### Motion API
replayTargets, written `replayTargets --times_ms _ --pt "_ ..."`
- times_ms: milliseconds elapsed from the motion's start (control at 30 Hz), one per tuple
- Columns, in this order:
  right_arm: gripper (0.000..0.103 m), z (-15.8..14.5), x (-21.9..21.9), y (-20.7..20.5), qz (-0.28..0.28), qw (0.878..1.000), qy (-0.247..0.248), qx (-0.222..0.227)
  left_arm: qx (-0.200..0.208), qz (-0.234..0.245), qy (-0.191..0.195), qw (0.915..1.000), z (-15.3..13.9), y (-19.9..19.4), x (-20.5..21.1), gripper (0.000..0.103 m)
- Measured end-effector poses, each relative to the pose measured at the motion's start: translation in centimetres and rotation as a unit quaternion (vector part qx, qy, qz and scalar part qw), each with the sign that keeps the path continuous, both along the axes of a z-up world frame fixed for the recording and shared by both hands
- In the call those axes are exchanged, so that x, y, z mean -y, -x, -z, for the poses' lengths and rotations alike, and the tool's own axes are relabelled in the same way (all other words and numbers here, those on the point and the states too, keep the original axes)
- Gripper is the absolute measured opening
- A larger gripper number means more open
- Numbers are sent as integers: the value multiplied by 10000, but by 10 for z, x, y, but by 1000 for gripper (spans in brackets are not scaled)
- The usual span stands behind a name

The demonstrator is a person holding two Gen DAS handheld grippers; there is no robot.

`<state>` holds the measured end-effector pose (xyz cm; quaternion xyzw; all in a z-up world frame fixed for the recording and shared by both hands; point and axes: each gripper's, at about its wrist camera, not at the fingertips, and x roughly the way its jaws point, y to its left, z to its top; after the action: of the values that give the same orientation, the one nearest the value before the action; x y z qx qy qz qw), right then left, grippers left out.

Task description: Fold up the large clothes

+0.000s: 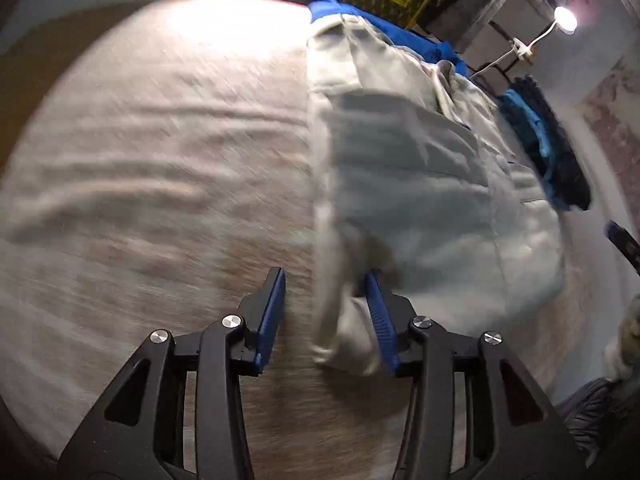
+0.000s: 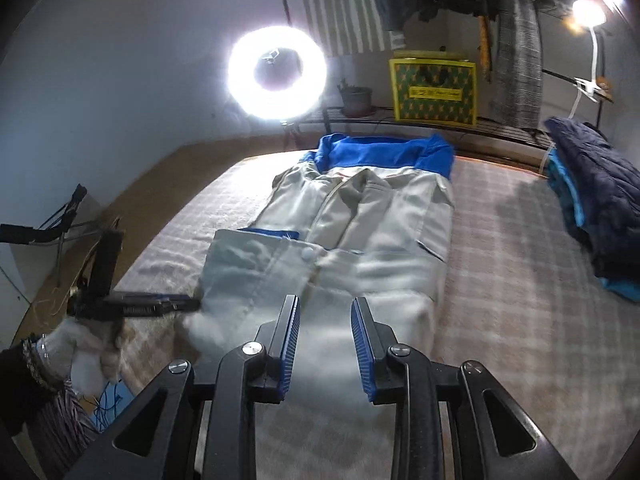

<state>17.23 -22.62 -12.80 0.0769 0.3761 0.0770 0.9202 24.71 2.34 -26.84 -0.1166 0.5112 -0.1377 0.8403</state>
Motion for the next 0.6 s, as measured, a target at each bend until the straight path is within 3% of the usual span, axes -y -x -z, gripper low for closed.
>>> replayTargets --times_ms 33,133,233,267,333,467,533,600 --pt "27 -1 4 9 42 10000 -16 -2 90 -151 35 9998 -7 4 -7 39" --pt "27 -6 21 39 178 9998 -102 -45 119 -449 668 9967 -27 17 -31 39" --pt "32 -29 31 53 276 9988 -396 -128 186 -487 944 9942 -43 32 -43 39" --pt "41 -46 29 58 85 9986 -519 65 197 -479 985 9938 -46 36 -45 39" --pt "56 -71 17 64 -100 9987 -312 403 198 -382 980 9943 -53 42 -47 39" --pt "56 -89 -6 48 -609 9963 -398 463 -4 55 958 9954 -70 37 -41 39" --pt "56 -84 -18 30 -893 9949 -328 349 178 405 642 9970 -80 35 -36 39" --pt "56 -74 -33 4 -1169 9928 -102 247 272 776 561 9950 -81 31 -34 39"
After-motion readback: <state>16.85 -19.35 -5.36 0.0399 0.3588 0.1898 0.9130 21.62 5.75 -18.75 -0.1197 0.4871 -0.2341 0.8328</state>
